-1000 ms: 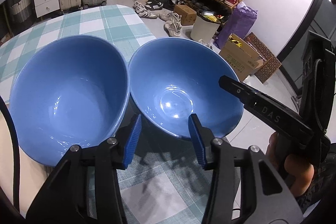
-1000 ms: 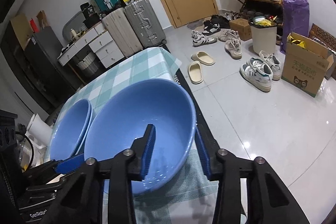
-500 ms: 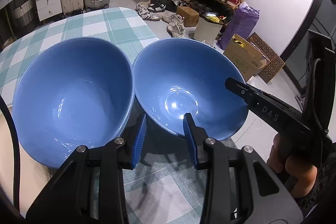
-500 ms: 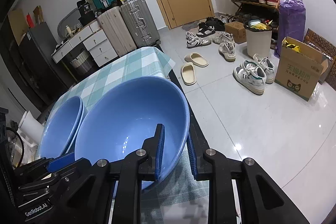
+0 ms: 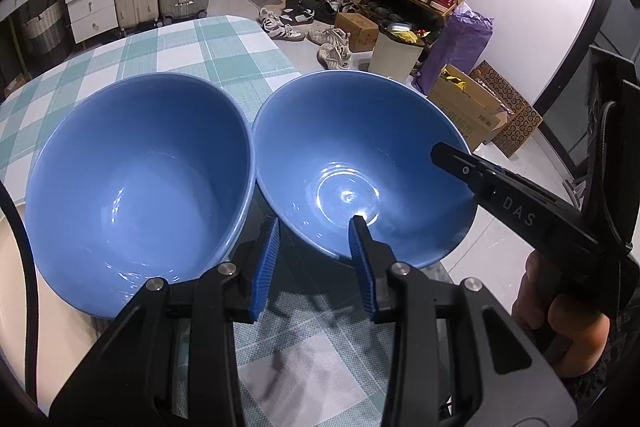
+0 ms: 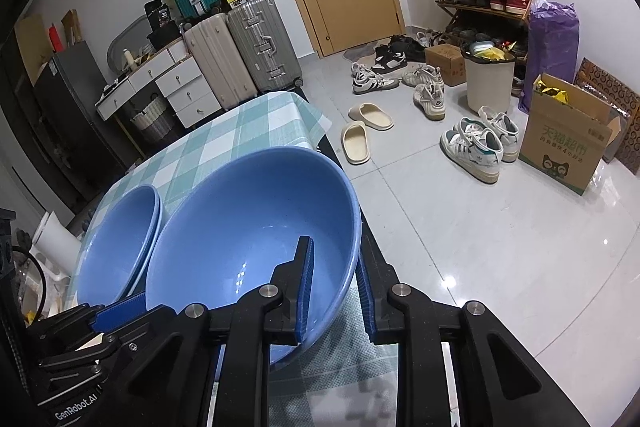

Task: Organize plates and bowls
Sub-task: 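Close the left gripper on the bowl rim while the right gripper clamps it too, then lift the held bowl with both grippers and lower it into the other bowl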

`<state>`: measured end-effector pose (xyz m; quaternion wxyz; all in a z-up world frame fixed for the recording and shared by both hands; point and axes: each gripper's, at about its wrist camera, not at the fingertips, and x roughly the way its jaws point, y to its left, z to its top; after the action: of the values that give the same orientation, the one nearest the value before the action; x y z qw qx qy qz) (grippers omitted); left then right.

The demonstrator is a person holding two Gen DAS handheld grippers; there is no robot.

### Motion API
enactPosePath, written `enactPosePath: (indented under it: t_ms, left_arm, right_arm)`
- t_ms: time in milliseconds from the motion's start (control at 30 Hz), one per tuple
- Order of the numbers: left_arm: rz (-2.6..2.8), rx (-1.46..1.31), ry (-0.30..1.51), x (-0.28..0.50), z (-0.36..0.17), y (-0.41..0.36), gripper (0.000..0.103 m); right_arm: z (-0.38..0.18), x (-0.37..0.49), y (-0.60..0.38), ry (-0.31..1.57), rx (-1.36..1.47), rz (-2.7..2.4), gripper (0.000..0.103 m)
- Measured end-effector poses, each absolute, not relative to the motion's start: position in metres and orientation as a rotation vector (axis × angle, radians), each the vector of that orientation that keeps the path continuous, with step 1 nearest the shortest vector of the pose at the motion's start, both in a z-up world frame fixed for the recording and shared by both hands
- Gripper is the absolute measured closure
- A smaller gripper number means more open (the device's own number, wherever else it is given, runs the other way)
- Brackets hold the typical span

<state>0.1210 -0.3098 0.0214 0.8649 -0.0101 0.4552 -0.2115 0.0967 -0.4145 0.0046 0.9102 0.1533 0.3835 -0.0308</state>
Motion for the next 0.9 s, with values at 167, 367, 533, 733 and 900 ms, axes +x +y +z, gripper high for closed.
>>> enactPosePath:
  t_ms: [167, 367, 533, 733, 900]
  left_arm:
    - [-0.448, -0.015, 0.946, 0.12, 0.024, -0.31, 0.07]
    - [-0.449, -0.003, 0.931, 0.116, 0.027, -0.31, 0.07]
    - [-0.457, -0.002, 0.918, 0.112, 0.034, -0.309, 0.07]
    - [-0.467, -0.002, 0.899, 0.108, 0.043, -0.307, 0.07]
    - [-0.478, -0.01, 0.871, 0.102, 0.057, -0.305, 0.07]
  right_arm:
    - [0.007, 0.094, -0.415, 0.786, 0.316, -0.065, 0.081]
    - [0.012, 0.092, -0.414, 0.777, 0.315, -0.074, 0.081]
    - [0.019, 0.087, -0.414, 0.756, 0.312, -0.076, 0.081]
    - [0.033, 0.079, -0.412, 0.723, 0.307, -0.077, 0.081]
    - [0.045, 0.072, -0.41, 0.691, 0.299, -0.082, 0.081]
